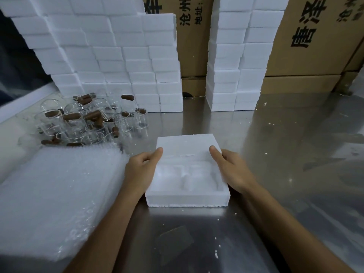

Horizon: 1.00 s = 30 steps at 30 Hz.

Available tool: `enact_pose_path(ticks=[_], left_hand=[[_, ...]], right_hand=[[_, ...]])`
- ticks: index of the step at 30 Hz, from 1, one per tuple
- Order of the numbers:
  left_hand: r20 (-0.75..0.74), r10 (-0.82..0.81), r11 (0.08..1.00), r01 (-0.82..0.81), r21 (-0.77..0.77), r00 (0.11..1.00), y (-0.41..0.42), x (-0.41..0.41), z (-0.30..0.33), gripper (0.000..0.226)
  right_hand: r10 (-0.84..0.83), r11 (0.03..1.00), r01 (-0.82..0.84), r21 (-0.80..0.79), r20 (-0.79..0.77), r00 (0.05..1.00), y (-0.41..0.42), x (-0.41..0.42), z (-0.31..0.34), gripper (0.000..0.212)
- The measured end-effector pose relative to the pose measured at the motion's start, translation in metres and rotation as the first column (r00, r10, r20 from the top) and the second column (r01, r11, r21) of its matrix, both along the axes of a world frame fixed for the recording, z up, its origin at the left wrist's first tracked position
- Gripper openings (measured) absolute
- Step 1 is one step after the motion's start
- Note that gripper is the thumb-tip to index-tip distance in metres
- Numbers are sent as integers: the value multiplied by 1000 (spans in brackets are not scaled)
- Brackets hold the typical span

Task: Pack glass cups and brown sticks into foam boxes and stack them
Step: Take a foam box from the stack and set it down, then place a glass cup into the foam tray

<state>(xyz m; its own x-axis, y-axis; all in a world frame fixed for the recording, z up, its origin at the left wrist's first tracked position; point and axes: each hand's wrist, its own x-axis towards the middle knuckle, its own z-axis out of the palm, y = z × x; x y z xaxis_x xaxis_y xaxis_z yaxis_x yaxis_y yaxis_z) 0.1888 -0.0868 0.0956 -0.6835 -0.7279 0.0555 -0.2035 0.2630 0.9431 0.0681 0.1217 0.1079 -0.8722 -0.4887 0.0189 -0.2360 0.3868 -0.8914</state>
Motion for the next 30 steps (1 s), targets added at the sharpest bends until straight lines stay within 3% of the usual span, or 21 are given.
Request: enact_pose_path(ticks=[3, 6, 8, 11, 18, 22, 26, 30], left_hand=[[-15, 78, 997, -78, -10, 997, -1, -2, -4, 37], [-48, 129, 992, -128, 11, 990, 0, -3, -2, 14], [-72, 133, 991, -130, 46, 989, 1, -2, -1, 25], [-103, 127, 991, -123, 47, 986, 2, -2, -1, 47], [-80, 94, 995, -95, -20, 992, -2, -2, -3, 36], [-88, 82, 996, -85, -35, 993, -4, -3, -5, 35], [-60, 60, 993, -66, -103, 996, -6, -4, -4, 38], [-93, -34, 998, 30, -48, 995, -7, -5, -2, 31]], right_hand=[[-131, 988, 138, 67, -89, 987, -8, -5, -6, 46], [-164, 984, 168, 54, -79, 983, -12, -9, -11, 33], [-175, 985, 175, -4, -59, 983, -15, -11, -13, 21], [-168, 981, 166, -96, -15, 986, -21, -15, -13, 23], [-69, 993, 67, -96, -22, 997, -31, -26, -7, 34], [-17, 1000, 17, 5, -57, 998, -36, -31, -3, 43], [1, 993, 14, 115, -135, 991, -35, -31, 1, 35], [71, 923, 118, 368, -461, 884, -46, -33, 10, 29]])
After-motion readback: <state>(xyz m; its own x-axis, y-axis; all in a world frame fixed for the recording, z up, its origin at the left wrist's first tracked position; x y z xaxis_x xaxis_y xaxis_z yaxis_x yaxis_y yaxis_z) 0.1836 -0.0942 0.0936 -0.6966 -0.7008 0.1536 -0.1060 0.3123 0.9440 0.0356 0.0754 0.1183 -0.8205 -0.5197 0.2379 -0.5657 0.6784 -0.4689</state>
